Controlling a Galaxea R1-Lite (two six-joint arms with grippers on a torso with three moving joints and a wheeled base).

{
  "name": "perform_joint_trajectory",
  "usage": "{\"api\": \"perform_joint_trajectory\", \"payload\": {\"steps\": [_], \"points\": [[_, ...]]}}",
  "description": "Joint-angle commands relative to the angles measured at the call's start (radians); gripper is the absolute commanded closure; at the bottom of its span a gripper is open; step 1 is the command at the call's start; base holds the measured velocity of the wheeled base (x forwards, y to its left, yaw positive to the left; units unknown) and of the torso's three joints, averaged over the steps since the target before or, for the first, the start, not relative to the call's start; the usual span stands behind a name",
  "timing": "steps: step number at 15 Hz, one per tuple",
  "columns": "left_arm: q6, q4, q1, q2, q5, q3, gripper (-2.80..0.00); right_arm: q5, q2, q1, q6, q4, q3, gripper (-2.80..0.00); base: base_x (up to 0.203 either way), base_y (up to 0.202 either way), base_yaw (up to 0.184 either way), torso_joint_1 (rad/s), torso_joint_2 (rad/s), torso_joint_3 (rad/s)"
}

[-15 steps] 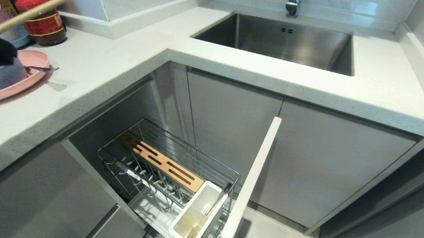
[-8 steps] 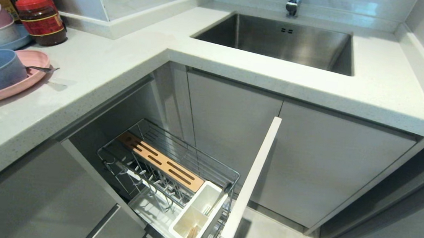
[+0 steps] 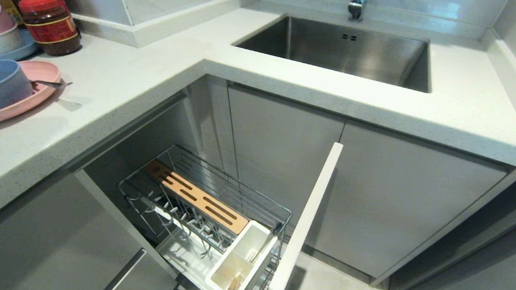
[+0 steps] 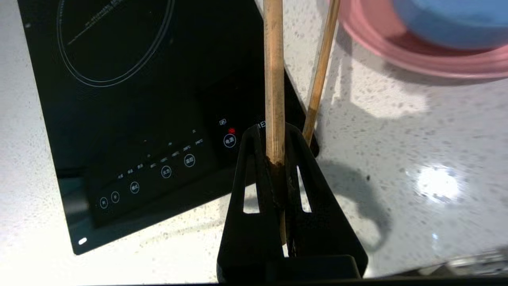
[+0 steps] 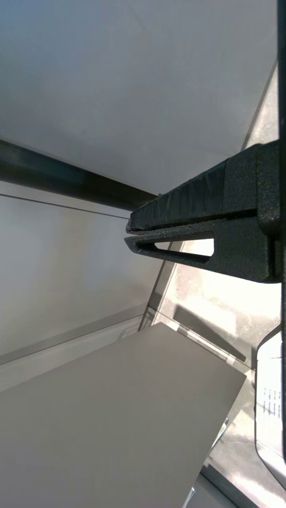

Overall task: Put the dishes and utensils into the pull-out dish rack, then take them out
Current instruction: Take the chopsticks out of the cupboard

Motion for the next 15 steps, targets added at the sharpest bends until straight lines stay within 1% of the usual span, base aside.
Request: {"api": "perform_joint_trajectory", "payload": {"steps": [1,3,5,9,11,15], "points": [[0.002,0.007,0.003,0.069,0.006,0.011,0.00,0.000,0.000,0.000,0.000,0.000,0.000,0.00,0.000,0.000,0.000,0.000,0.00,0.000],[0.005,0.007,0.003,0.095,0.006,0.013,0.00,0.000,0.000,0.000,0.000,0.000,0.000,0.00,0.000,0.000,0.000,0.000,0.00,0.000],[0.024,0.003,0.003,0.114,0.006,0.014,0.00,0.000,0.000,0.000,0.000,0.000,0.000,0.00,0.000,0.000,0.000,0.000,0.00,0.000],[0.027,0.000,0.000,0.145,0.004,0.011,0.00,0.000,0.000,0.000,0.000,0.000,0.000,0.00,0.000,0.000,0.000,0.000,0.00,0.000],[0.040,0.000,0.000,0.156,0.003,0.009,0.00,0.000,0.000,0.000,0.000,0.000,0.000,0.00,0.000,0.000,0.000,0.000,0.00,0.000],[0.041,-0.007,-0.025,0.177,-0.005,0.009,0.00,0.000,0.000,0.000,0.000,0.000,0.000,0.00,0.000,0.000,0.000,0.000,0.00,0.000]]}}
